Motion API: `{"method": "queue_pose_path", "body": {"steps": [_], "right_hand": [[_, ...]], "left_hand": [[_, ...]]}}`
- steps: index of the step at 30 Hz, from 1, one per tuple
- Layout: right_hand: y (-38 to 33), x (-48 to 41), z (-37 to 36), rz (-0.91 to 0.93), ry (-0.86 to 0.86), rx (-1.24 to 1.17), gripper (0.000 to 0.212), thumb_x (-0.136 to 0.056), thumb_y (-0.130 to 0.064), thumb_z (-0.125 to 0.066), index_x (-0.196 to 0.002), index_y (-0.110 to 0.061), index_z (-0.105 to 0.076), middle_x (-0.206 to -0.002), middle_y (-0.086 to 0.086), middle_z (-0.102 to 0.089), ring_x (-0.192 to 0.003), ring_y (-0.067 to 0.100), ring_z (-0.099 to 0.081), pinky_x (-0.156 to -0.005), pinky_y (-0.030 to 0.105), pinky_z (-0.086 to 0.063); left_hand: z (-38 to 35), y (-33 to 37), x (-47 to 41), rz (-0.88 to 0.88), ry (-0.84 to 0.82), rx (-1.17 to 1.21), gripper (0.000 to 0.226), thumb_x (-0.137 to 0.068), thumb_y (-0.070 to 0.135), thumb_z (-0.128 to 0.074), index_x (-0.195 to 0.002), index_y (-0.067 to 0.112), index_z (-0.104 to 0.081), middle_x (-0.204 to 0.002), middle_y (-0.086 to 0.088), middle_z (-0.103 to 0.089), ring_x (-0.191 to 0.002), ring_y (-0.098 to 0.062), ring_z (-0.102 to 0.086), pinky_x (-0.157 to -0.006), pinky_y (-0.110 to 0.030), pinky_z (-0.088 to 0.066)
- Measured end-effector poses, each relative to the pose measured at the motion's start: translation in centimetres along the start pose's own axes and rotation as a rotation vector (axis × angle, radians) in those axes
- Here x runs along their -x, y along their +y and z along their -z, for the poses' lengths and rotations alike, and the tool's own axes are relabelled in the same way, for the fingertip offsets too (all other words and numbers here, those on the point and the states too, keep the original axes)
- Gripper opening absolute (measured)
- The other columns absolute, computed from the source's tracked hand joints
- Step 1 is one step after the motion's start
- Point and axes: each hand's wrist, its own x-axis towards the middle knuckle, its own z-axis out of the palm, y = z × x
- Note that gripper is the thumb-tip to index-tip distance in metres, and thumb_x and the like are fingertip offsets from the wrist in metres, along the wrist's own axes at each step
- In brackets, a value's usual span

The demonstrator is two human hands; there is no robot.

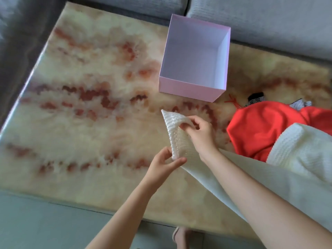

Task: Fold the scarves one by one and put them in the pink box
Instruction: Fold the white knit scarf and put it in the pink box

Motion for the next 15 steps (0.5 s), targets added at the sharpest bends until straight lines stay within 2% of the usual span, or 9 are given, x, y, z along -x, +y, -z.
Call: {"method": "queue_pose_path", "body": {"steps": [2,5,8,12,15], "right_hand": [[-1.5,-0.3,-2.2,0.018,-0.039,-0.032,0.010,-0.083,-0.020,-0.069,-0.078,-0.027,-0.065,-0.073,-0.010,-0.063,-0.072,0.008,-0.056,-0.070,0.022,-0.046],[-3.8,-1.0,-5.5,0.077,-0.081,-0.009,0.007,-0.081,-0.019,-0.071,-0.082,-0.024,-0.066,-0.074,-0.010,-0.063,-0.071,0.005,-0.055,-0.068,0.017,-0.044],[-5.8,-1.8,-8.6,0.119,-0.092,0.004,0.011,-0.079,-0.022,-0.074,-0.077,-0.029,-0.065,-0.070,-0.012,-0.062,-0.068,0.004,-0.053,-0.067,0.017,-0.043],[-7.6,-3.2,-12.8,0.159,-0.093,0.066,0.012,-0.077,-0.021,-0.076,-0.076,-0.025,-0.065,-0.065,-0.015,-0.058,-0.061,0.000,-0.050,-0.061,0.013,-0.040],[-8.9,-3.7,-17.0,0.203,-0.134,0.122,0.015,-0.076,-0.020,-0.077,-0.079,-0.020,-0.062,-0.064,-0.014,-0.054,-0.059,-0.001,-0.047,-0.058,0.014,-0.037]], "left_hand": [[0.4,-0.1,0.2,-0.001,0.054,0.064,0.040,-0.080,0.013,-0.074,-0.116,0.011,-0.056,-0.108,-0.004,-0.070,-0.100,-0.015,-0.066,-0.087,-0.028,-0.054],[2.7,-0.9,0.6,-0.003,0.176,-0.065,0.040,-0.079,0.021,-0.075,-0.114,0.023,-0.055,-0.104,0.006,-0.069,-0.095,-0.006,-0.066,-0.083,-0.026,-0.054],[6.7,-1.1,1.7,0.002,0.280,-0.250,0.019,-0.080,0.032,-0.073,-0.089,0.017,-0.064,-0.083,0.004,-0.070,-0.079,-0.009,-0.065,-0.069,-0.026,-0.049],[13.6,-0.4,3.4,-0.069,0.494,-0.262,0.028,-0.079,0.035,-0.073,-0.070,0.012,-0.060,-0.060,0.006,-0.056,-0.059,-0.006,-0.049,-0.057,-0.031,-0.038],[20.1,0.1,4.7,-0.113,0.662,-0.328,0.042,-0.074,0.046,-0.074,-0.068,0.007,-0.057,-0.057,-0.003,-0.045,-0.057,-0.008,-0.039,-0.054,-0.030,-0.032]]}}
